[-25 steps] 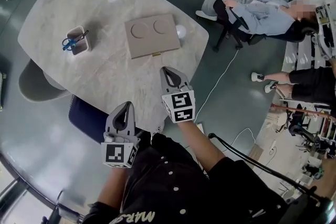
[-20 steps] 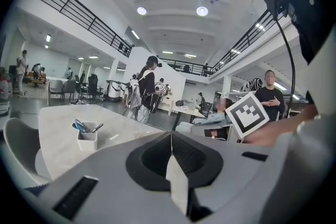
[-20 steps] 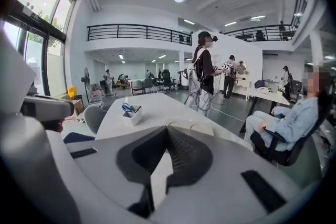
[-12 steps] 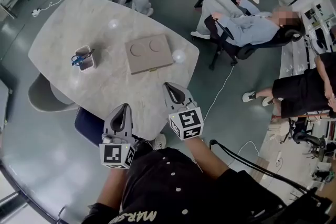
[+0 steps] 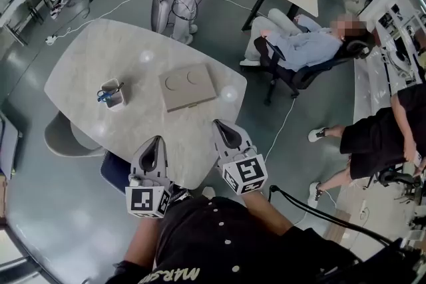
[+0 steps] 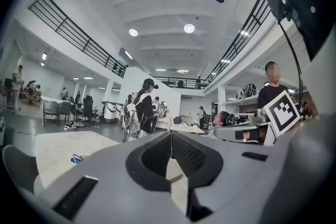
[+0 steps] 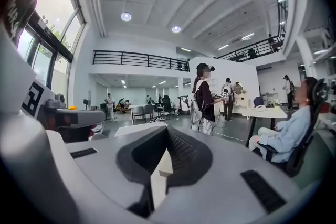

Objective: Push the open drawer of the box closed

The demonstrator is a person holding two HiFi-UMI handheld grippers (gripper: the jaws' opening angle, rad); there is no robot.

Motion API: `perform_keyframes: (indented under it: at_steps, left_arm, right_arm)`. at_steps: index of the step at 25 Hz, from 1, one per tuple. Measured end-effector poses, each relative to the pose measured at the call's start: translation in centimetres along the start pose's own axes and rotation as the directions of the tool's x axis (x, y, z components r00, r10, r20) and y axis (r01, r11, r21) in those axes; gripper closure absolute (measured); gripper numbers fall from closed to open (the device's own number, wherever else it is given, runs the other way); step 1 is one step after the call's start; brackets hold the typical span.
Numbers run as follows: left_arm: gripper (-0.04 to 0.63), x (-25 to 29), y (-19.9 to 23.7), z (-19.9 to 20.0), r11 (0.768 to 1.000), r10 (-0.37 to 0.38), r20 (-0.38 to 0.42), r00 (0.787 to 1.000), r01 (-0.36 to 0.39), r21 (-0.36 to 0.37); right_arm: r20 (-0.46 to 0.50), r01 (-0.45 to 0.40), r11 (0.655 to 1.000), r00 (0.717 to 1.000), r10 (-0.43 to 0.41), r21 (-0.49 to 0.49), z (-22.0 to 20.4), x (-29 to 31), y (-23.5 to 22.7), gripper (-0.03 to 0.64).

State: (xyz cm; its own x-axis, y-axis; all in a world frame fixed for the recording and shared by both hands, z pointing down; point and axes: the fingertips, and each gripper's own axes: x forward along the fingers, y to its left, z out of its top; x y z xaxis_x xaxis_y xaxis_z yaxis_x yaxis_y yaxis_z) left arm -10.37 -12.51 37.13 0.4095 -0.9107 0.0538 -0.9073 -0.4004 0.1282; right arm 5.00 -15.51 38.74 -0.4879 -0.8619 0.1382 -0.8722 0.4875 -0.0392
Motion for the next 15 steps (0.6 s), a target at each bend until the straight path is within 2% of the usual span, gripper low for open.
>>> perform_keyframes:
  at_steps: [7,15]
  left_arm:
    - [0.578,-0.6,-0.6,2.2,1.0,0.007,0.049,0.999,-0.008,0.019]
    - [0.578,-1.1,-0.8,3.1,0.999,0.011,0.068,0.998,-0.014,0.047]
  right_arm:
    - [0.064,0.011,1.0,0.998,-0.011,-0.002,1.5,-1.3,-0.1,0.62]
    - [0.08,0.006,1.0,0.997,-0.005,-0.013,1.8,-1.0,0.4,0.62]
